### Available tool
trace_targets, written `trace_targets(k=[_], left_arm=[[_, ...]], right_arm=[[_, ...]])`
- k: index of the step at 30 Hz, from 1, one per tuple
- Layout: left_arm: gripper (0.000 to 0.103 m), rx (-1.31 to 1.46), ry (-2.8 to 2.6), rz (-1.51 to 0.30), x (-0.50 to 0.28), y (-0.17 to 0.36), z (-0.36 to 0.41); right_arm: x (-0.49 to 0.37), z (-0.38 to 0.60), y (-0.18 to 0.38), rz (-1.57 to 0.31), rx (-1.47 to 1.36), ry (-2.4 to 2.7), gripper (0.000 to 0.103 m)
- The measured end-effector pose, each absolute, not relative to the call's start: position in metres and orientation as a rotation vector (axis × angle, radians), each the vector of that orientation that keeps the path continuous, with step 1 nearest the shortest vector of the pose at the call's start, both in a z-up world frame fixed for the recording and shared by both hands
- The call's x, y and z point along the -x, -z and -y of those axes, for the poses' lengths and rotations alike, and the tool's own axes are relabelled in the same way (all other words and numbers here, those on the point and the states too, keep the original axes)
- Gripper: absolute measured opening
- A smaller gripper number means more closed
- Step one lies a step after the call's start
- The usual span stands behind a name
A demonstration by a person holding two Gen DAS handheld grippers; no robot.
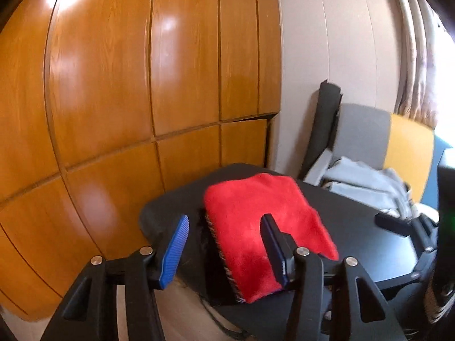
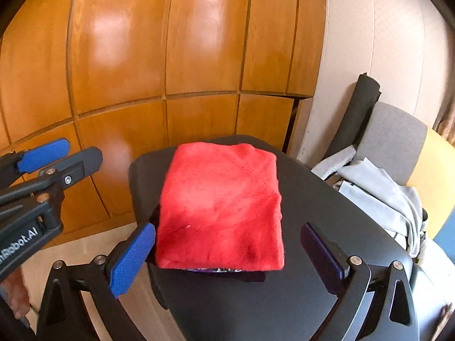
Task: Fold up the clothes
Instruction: 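Open both grippers and withdraw from the folded red sweater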
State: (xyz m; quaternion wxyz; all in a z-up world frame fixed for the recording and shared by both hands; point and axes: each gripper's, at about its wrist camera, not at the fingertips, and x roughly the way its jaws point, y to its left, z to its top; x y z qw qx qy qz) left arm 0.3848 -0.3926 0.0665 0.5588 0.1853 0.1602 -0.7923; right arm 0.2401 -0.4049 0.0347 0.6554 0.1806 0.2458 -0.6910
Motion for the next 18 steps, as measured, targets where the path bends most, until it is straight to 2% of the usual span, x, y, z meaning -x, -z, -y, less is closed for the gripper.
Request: trace_targets(k=[12, 15, 18], left_arm=[[0.053, -0.518, 1.774, -0.409, -0.367, -0.056, 0.383], [0.039, -0.513, 1.770, -0.402, -0.366, -0.053, 0.381], [0.038, -0.511, 1.763, -0.382, -0.365, -0.052, 0.378]], right_arm=[[-0.237, 0.367, -0.033, -0.540, -0.411, 1.543, 0.103], [-0.230, 0.367, -0.030, -0.525, -0.449, 1.542, 0.103], [-0.225, 0.366, -0.028, -0.516, -0.475, 1.549, 0.103]])
